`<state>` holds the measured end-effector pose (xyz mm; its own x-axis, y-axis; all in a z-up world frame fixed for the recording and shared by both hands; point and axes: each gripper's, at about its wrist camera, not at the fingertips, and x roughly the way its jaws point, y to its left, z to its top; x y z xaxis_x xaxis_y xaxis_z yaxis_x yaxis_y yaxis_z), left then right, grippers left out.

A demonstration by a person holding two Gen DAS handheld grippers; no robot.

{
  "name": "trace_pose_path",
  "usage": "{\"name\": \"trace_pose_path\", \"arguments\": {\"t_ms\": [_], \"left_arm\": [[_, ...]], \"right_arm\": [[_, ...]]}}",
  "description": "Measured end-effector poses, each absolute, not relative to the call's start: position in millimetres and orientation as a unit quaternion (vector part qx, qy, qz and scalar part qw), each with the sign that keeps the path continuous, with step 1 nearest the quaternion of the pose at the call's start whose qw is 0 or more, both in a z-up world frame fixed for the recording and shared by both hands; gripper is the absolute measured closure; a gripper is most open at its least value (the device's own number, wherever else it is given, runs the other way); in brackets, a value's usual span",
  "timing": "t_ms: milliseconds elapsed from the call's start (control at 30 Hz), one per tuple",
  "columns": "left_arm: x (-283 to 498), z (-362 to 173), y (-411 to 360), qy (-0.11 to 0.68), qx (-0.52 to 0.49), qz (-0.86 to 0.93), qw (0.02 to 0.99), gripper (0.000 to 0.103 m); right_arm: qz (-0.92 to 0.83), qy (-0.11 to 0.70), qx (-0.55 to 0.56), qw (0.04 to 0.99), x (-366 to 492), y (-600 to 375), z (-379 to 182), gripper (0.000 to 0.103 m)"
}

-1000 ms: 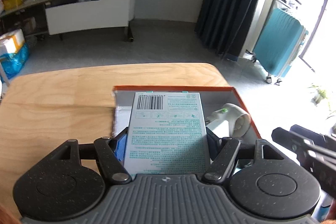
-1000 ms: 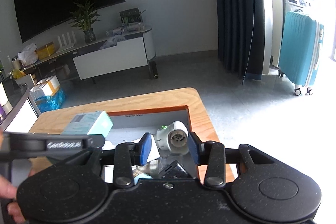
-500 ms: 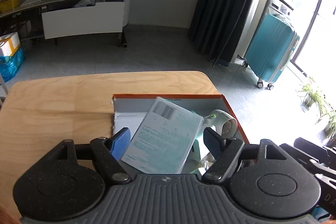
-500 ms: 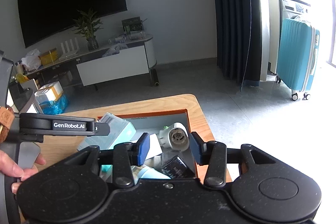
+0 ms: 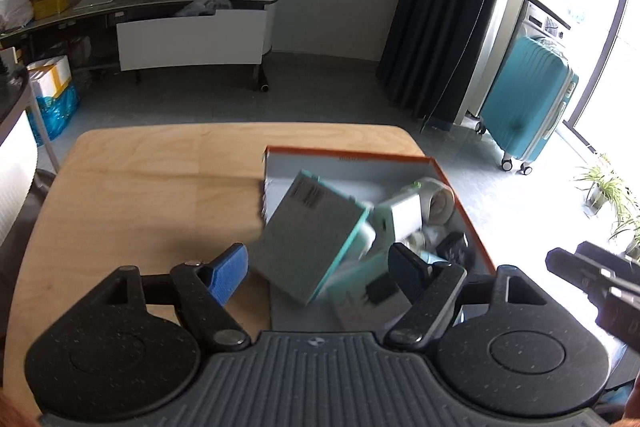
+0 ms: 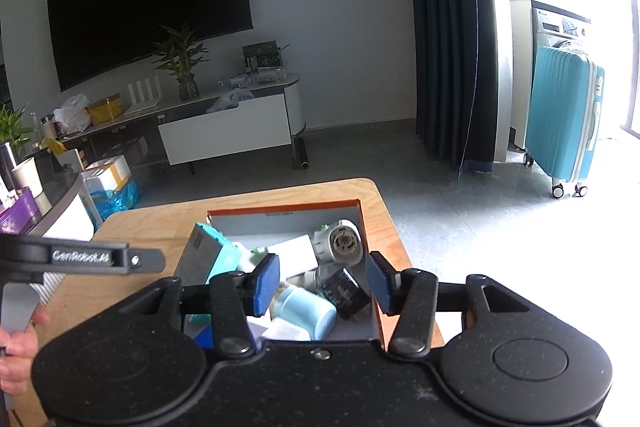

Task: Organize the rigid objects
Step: 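Open both tools and withdraw them from the box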

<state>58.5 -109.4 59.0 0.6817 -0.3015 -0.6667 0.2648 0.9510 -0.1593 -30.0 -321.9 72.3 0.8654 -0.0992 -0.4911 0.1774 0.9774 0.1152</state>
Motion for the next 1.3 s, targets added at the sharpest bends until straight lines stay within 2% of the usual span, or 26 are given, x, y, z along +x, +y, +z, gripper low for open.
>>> {"name": "trace_pose_path", "arguments": {"t_ms": [233, 300, 433, 633, 1300], "left_arm": [[27.8, 57.9, -106.3, 0.367, -0.024, -0.142, 0.919, 0.018], [17.4, 56.9, -106.8, 0.363, -0.022, -0.138, 0.921, 0.012], [2.3, 53.2, -110.6, 0.364, -0.029, -0.124, 0.923, 0.010], [-15.2, 48.8, -119.9, 0.366, -0.007, -0.108, 0.924, 0.000], [-43.1, 37.7, -140.0, 0.375, 0.036, -0.100, 0.921, 0.000]], "right_arm": [[-0.066, 0.251, 0.078, 0.963, -48.6, -315.5, 69.4, 0.035], [-0.063, 0.253, 0.075, 0.962, -53.9, -312.7, 67.2, 0.034], [-0.060, 0.259, 0.069, 0.962, -64.5, -309.7, 62.3, 0.033], [-0.066, 0.261, 0.066, 0.961, -80.5, -311.9, 59.1, 0.032], [-0.068, 0.267, 0.060, 0.959, -96.3, -310.1, 54.9, 0.029]]}}
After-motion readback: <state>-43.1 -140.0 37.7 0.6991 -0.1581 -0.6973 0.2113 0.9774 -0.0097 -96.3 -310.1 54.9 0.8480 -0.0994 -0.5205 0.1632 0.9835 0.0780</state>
